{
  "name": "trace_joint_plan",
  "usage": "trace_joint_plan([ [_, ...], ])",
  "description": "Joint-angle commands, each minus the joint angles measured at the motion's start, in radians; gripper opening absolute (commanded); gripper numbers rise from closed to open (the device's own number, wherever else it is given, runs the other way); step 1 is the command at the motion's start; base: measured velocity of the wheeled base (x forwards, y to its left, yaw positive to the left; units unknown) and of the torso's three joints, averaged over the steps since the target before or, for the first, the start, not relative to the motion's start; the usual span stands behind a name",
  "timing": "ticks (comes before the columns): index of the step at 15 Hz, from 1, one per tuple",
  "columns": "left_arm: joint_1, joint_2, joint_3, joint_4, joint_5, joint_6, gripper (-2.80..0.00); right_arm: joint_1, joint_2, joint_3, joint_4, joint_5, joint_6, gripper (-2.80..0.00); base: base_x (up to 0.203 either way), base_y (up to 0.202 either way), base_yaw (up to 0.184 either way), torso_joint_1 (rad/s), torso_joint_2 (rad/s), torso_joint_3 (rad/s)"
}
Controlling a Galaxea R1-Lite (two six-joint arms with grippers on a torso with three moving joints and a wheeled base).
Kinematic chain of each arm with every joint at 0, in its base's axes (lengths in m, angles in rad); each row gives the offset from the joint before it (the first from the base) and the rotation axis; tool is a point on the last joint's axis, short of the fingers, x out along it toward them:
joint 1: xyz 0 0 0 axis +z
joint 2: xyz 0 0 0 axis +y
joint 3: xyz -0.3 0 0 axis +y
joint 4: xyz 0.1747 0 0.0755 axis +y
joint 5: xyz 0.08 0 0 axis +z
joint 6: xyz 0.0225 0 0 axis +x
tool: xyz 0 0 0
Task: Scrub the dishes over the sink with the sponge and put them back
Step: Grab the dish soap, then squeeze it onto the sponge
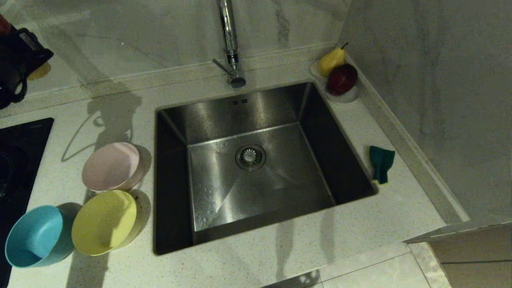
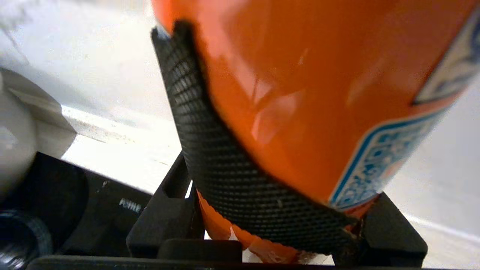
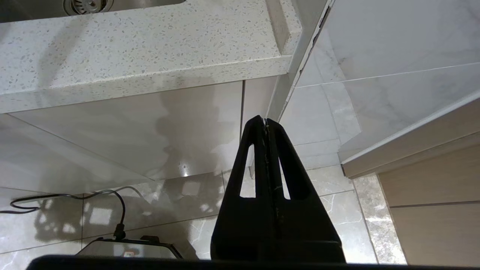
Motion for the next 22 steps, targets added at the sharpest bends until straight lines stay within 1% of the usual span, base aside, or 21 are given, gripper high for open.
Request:
trace_joint_plan([
  [1, -0.035, -0.180, 0.016, 0.174, -0.019, -0.003, -2.80, 0.000, 0.001, 0.000, 0.000, 0.000, 0.000, -2.80, 0.000, 0.000, 0.000, 0.000, 0.00, 0.000],
  [2, -0.050, -0.222, 0.018, 0.221, -0.038, 0.000, -2.80, 0.000, 0.001, 0.000, 0.000, 0.000, 0.000, -2.80, 0.000, 0.000, 0.000, 0.000, 0.00, 0.000],
  [4, -0.081, -0.308, 0.021, 0.312, -0.084, 0.029, -2.80, 0.000, -0.001, 0.000, 0.000, 0.000, 0.000, -2.80, 0.000, 0.000, 0.000, 0.000, 0.00, 0.000],
  [6, -0.135, -0.401, 0.026, 0.439, -0.128, 0.054, -2.80, 0.000, 0.000, 0.000, 0.000, 0.000, 0.000, -2.80, 0.000, 0.000, 0.000, 0.000, 0.00, 0.000],
  [8, -0.195, -0.489, 0.045, 0.600, -0.212, 0.083, -2.80, 0.000, 0.001, 0.000, 0.000, 0.000, 0.000, -2.80, 0.000, 0.000, 0.000, 0.000, 0.00, 0.000],
  [10, -0.222, -0.552, 0.067, 0.706, -0.301, 0.121, -2.80, 0.000, 0.001, 0.000, 0.000, 0.000, 0.000, -2.80, 0.000, 0.000, 0.000, 0.000, 0.00, 0.000],
  [11, -0.232, -0.574, 0.086, 0.732, -0.343, 0.168, -2.80, 0.000, 0.001, 0.000, 0.000, 0.000, 0.000, -2.80, 0.000, 0.000, 0.000, 0.000, 0.00, 0.000],
  [12, -0.236, -0.589, 0.105, 0.750, -0.375, 0.202, -2.80, 0.000, 0.000, 0.000, 0.000, 0.000, 0.000, -2.80, 0.000, 0.000, 0.000, 0.000, 0.00, 0.000],
  [14, -0.247, -0.635, 0.181, 0.763, -0.435, 0.324, -2.80, -0.001, 0.000, 0.000, 0.000, 0.000, 0.000, -2.80, 0.000, 0.000, 0.000, 0.000, 0.00, 0.000],
  [15, -0.273, -0.640, 0.190, 0.765, -0.440, 0.353, -2.80, 0.000, 0.001, 0.000, 0.000, 0.000, 0.000, -2.80, 0.000, 0.000, 0.000, 0.000, 0.00, 0.000],
  [17, -0.352, -0.643, 0.191, 0.771, -0.434, 0.394, -2.80, 0.000, -0.001, 0.000, 0.000, 0.000, 0.000, -2.80, 0.000, 0.000, 0.000, 0.000, 0.00, 0.000],
  [18, -0.373, -0.646, 0.193, 0.793, -0.431, 0.429, -2.80, 0.000, 0.001, 0.000, 0.000, 0.000, 0.000, -2.80, 0.000, 0.000, 0.000, 0.000, 0.00, 0.000],
  [20, -0.383, -0.651, 0.189, 0.813, -0.432, 0.527, -2.80, 0.000, 0.001, 0.000, 0.000, 0.000, 0.000, -2.80, 0.000, 0.000, 0.000, 0.000, 0.00, 0.000],
  [21, -0.408, -0.648, 0.186, 0.812, -0.431, 0.588, -2.80, 0.000, 0.000, 0.000, 0.000, 0.000, 0.000, -2.80, 0.000, 0.000, 0.000, 0.000, 0.00, 0.000],
  [22, -0.440, -0.642, 0.180, 0.811, -0.420, 0.621, -2.80, 0.000, -0.001, 0.000, 0.000, 0.000, 0.000, -2.80, 0.000, 0.000, 0.000, 0.000, 0.00, 0.000],
])
